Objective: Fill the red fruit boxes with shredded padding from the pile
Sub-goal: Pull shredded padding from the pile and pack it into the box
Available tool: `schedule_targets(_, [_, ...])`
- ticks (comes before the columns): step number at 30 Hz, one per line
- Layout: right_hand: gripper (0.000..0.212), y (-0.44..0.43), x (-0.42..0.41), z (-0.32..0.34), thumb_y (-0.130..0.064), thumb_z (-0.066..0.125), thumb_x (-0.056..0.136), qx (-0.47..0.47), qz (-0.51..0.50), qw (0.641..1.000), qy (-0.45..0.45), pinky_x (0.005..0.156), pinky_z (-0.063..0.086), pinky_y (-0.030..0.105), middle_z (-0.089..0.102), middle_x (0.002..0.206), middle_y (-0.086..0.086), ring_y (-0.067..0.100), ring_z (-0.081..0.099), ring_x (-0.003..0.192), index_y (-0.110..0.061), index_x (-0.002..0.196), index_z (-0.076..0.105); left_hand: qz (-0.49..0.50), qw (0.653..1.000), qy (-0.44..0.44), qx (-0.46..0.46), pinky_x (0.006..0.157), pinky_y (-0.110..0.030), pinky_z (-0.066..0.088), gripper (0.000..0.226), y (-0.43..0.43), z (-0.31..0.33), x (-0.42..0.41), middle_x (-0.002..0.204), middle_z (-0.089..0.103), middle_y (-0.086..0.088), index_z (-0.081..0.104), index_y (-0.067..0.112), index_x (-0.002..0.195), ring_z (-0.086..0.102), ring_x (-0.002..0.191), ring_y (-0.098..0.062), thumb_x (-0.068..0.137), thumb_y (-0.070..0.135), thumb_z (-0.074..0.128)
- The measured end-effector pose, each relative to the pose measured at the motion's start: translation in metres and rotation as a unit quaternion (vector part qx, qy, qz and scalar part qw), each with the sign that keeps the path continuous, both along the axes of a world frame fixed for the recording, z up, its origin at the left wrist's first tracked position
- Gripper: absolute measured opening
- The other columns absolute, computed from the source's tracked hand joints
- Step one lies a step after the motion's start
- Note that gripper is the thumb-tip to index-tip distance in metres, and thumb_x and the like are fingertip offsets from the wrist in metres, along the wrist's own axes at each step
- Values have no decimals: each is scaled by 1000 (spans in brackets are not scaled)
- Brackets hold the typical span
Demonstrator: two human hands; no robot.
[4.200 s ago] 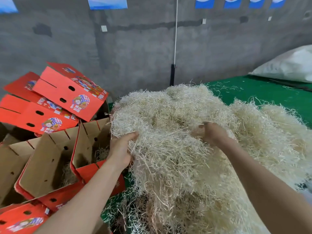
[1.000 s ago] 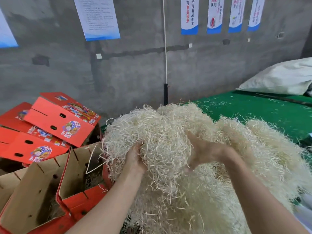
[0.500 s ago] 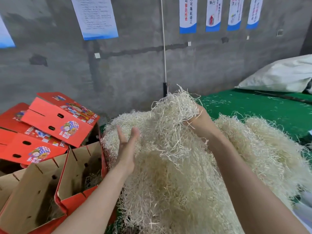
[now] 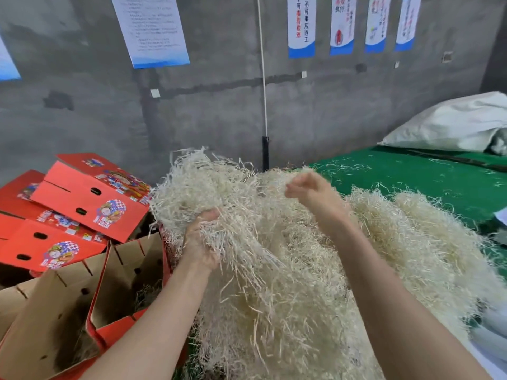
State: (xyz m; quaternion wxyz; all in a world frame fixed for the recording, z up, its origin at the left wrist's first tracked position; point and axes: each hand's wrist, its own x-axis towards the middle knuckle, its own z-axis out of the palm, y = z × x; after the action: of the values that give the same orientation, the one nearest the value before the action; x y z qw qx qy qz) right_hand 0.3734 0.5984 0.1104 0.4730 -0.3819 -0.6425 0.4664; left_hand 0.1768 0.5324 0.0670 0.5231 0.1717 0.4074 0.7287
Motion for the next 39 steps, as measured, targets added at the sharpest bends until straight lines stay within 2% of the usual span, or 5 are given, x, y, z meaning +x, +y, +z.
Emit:
schedule_targets(10, [23, -6, -31, -30, 5, 53, 84, 79, 17, 997, -12, 44, 42, 16, 53, 70, -5, 3, 49, 49, -16, 92, 55, -107, 968, 206, -98, 110, -48, 22, 31, -13, 4, 30, 99, 56, 6, 73, 15, 75, 34, 119, -15, 45, 21, 75])
schedule_targets(22, [51, -6, -16, -41, 4, 58, 80, 69, 90, 986, -119, 56, 50, 18, 49, 101, -5, 5, 55, 75, -21, 122, 41, -118, 991, 34, -49, 64, -37, 56, 53, -9, 3, 30, 92, 72, -15, 63, 4, 107, 70, 79, -31, 56, 16, 74])
schedule_targets(28, [43, 11, -15, -54, -3, 62, 74, 259, -160, 897, -321, 94, 35, 36, 63, 93, -2, 17, 54, 94, -22, 112, 56, -83, 988, 94, -92, 105, -48, 34, 14, -11, 5, 44, 133, 44, -3, 73, 15, 60, 38, 128, -32, 47, 14, 71])
schedule_targets(34, [33, 40, 29, -111, -14, 56, 87, 138, -232, 837, -476, 105, 31, 41, 61, 112, 4, 22, 50, 110, -26, 118, 58, -50, 997, 15, -48, 106, -53, 29, 74, -15, 10, 29, 146, 35, -11, 66, 16, 73, 30, 135, -35, 2, 25, 85])
schedule_targets(39, [36, 47, 66, -141, -14, 61, 84, -2, -177, 842, -509, 99, 42, 43, 58, 96, 3, 22, 55, 100, -13, 120, 54, -29, 999, -6, -42, 68, -37, 51, 49, -10, 6, -1, 118, 57, -12, 66, 13, 88, 60, 98, -30, 42, 22, 78])
